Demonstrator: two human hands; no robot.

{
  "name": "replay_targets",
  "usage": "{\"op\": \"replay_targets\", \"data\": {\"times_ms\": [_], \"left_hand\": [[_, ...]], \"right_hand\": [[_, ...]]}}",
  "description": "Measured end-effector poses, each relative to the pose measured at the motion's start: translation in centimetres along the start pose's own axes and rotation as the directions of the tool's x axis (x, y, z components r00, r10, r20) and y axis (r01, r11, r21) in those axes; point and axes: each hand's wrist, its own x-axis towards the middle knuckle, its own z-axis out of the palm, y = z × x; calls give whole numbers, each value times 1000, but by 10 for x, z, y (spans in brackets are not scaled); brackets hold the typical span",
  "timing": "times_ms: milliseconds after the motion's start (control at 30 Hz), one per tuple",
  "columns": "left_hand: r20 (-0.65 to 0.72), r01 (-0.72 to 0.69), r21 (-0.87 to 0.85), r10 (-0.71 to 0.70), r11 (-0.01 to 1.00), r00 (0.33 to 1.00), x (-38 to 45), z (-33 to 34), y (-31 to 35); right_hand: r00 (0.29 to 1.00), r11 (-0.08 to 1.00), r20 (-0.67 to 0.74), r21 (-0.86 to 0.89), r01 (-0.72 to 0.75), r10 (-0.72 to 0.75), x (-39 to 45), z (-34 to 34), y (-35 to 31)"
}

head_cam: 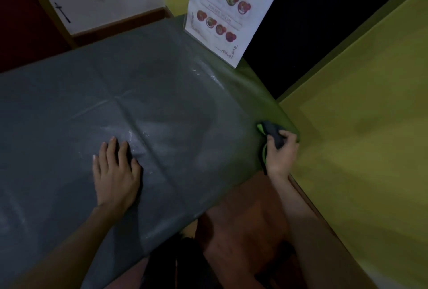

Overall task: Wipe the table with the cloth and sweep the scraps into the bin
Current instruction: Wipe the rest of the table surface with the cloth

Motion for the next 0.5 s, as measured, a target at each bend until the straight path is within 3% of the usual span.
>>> {"op": "replay_targets", "data": {"times_ms": [33,67,100,167,233,267,300,400,433,500], "left_hand": [[24,40,-19,-40,999,999,1,-8,10],[43,57,-45,-55,997,998,0,-17,23],[61,41,-91,-36,995,998,0,-28,39],[173,35,-358,30,933,985,1,-55,79],[392,194,-663,115,723,913,3,-90,120],[485,281,-722,173,632,857,5,-105,138],[519,289,-740,242,607,820,8,-117,153],[432,117,-764,368,635,823,13,-136,180],[400,75,-769,387,635,831,15,-138,184],[370,49,-821,464,569,805,18,-141,187]], "right_hand": [[979,949,74,241,-202,189,-3,-5,-14],[923,825,219,418,-381,315,-9,-12,-28],[864,705,366,506,-497,347,-17,-21,-40],[795,643,554,520,-563,247,-42,-40,-60],[803,734,589,508,-451,85,-68,-56,-77],[829,801,559,493,-340,8,-79,-62,-84],[854,856,516,469,-217,-66,-89,-68,-93],[861,914,456,404,25,-225,-100,-82,-106],[838,913,484,406,41,-253,-100,-87,-107],[746,873,616,478,-98,-254,-96,-98,-107]]}}
